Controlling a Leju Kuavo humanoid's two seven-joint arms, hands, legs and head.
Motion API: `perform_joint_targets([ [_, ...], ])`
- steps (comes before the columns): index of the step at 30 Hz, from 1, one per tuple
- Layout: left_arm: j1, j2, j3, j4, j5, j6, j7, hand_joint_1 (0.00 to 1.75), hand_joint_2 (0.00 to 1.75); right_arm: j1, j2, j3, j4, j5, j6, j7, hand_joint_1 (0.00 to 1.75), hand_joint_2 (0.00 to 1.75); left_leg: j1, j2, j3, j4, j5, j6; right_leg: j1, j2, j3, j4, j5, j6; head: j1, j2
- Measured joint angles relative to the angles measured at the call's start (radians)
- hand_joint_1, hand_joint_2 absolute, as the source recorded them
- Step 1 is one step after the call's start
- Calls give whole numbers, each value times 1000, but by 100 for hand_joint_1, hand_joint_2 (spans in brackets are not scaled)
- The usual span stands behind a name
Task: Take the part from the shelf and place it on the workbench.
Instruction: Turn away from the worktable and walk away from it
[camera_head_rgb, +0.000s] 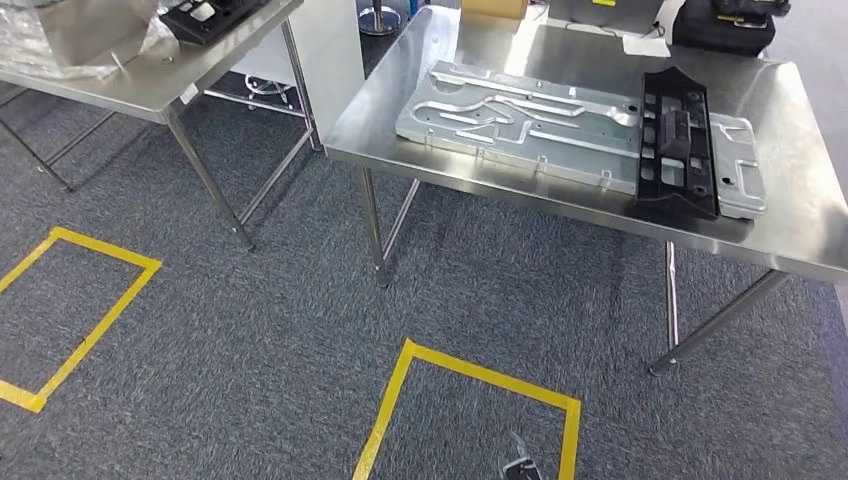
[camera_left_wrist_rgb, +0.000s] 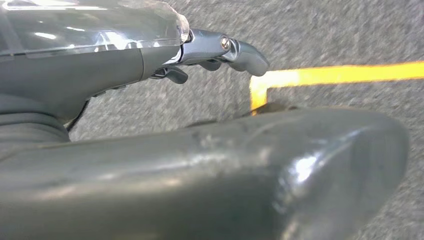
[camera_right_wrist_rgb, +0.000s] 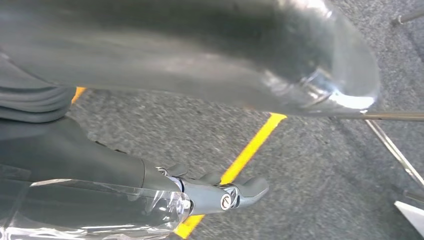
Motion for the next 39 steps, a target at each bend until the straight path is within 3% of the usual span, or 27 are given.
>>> perform_joint_targets([
  [2,0,0,0,0,-2,0,0,0,0,1,2,-3,0,3,5,1,0,0,2,-1,-32,112,-106,-4,1,-2,-33,3,23,-8,-2,0],
  [3,1,0,0,0,-2,1,0,0,0,2,3,-4,0,4,6,1,0,0,2,-1,-43,177,-142,-7,3,-4,-50,7,34,-9,-2,0],
  [4,0,0,0,0,-3,1,0,0,0,3,4,-7,0,6,6,1,0,0,2,-1,-45,226,-153,-8,5,-5,-68,12,45,-9,-2,0],
  [5,0,0,0,0,-4,1,0,0,0,4,4,-9,0,6,7,1,0,0,2,-1,-33,247,-139,-8,7,-6,-87,18,56,-9,-2,0],
  [6,0,0,0,0,-4,1,0,0,0,4,4,-10,0,7,8,1,0,0,2,-1,-4,232,-109,-5,9,-7,-107,25,66,-7,-2,0],
  [7,-1,0,0,0,-6,1,0,0,0,4,4,-12,0,7,12,0,0,0,1,-1,43,183,-83,0,10,-8,-125,32,75,-6,-3,0],
  [8,-2,0,0,0,-8,1,0,0,0,5,6,-14,-1,6,17,-3,0,0,-2,-1,101,109,-78,6,12,-7,-140,40,83,-3,-3,0],
  [10,-4,0,-2,0,-14,5,1,0,0,7,10,-18,-4,0,29,-10,0,0,-8,-1,193,-30,-105,18,14,-8,-157,51,98,6,-2,0],
  [11,-5,0,-2,0,-17,8,3,0,0,8,12,-22,-6,-4,35,-14,0,0,-11,-1,211,-67,-119,23,14,-9,-160,52,107,11,-2,0],
  [13,-4,0,-4,0,-22,14,9,0,0,9,15,-32,-6,-8,43,-18,0,0,-11,1,204,-79,-107,36,10,-9,-163,51,120,24,-4,0],
  [14,-3,0,-4,0,-25,16,14,0,0,9,16,-38,-3,-7,44,-19,0,0,-10,4,196,-81,-96,43,8,-6,-168,59,108,30,-5,0],
  [16,-1,0,-4,0,-30,18,23,0,0,7,17,-53,13,-2,42,-22,0,0,-6,8,172,-86,-70,56,4,0,-190,123,26,42,-4,0],
  [18,0,0,-4,0,-34,19,29,0,0,4,17,-67,39,3,39,-25,0,0,-7,8,138,-84,-44,60,1,2,-216,245,-77,50,-2,0],
  [19,0,0,-4,0,-35,19,31,0,0,2,17,-73,51,5,38,-27,0,0,-7,8,120,-82,-31,59,0,2,-220,297,-95,53,-2,0],
  [20,0,0,-4,0,-36,19,33,0,0,0,17,-78,63,8,38,-29,0,0,-7,9,102,-79,-19,56,-1,2,-211,325,-89,56,-2,0],
  [22,0,0,-4,0,-37,19,39,0,0,-7,18,-89,91,13,38,-35,0,0,-6,9,67,-70,2,50,-4,2,-145,281,-31,56,-2,0],
  [23,0,0,-4,0,-37,19,43,0,0,-13,18,-95,109,15,38,-38,0,0,-6,9,52,-64,11,46,-4,3,-91,218,-14,55,-2,0],
  [25,0,-1,-4,0,-39,19,49,0,0,-24,18,-105,146,21,38,-48,0,0,-8,8,30,-52,27,36,-2,5,13,69,-26,45,-2,0],
  [27,2,-1,-4,0,-42,19,53,0,0,-38,19,-115,188,30,35,-61,0,0,-10,7,18,-49,45,24,4,7,47,1,-45,29,-3,0],
  [29,4,0,-4,0,-48,19,56,0,0,-50,21,-124,232,38,30,-75,0,0,-7,6,10,-43,45,12,3,4,32,-1,-31,9,-3,0],
  [30,5,0,-4,0,-51,19,57,0,0,-54,22,-127,251,41,29,-82,0,0,-5,5,1,-23,18,7,2,1,23,-1,-21,-2,-3,0],
  [33,9,0,-8,0,-62,26,62,0,0,-71,23,-139,298,47,39,-104,0,0,-2,3,-43,141,-125,-4,7,-2,-16,1,7,-21,-4,0],
  [34,9,0,-10,0,-65,29,64,0,0,-76,23,-143,311,49,46,-110,0,0,-2,3,-54,203,-146,-5,10,-2,-31,3,16,-22,-4,0],
  [35,10,0,-12,0,-68,31,66,0,0,-80,23,-147,323,50,53,-116,0,0,-2,3,-55,244,-141,-5,13,-2,-46,6,25,-22,-4,0],
  [36,10,0,-14,0,-70,33,68,0,0,-83,23,-150,333,51,58,-120,0,0,-2,3,-41,252,-116,-3,17,-2,-61,10,34,-22,-4,0],
  [38,10,0,-15,0,-71,33,72,0,0,-90,24,-154,350,51,64,-126,0,0,-6,-1,42,159,-62,12,23,1,-85,19,49,-21,-4,0],
  [39,10,1,-16,0,-71,33,75,0,0,-93,25,-156,357,52,65,-127,0,0,-9,-4,100,78,-59,22,26,3,-94,23,54,-19,-4,0],
])
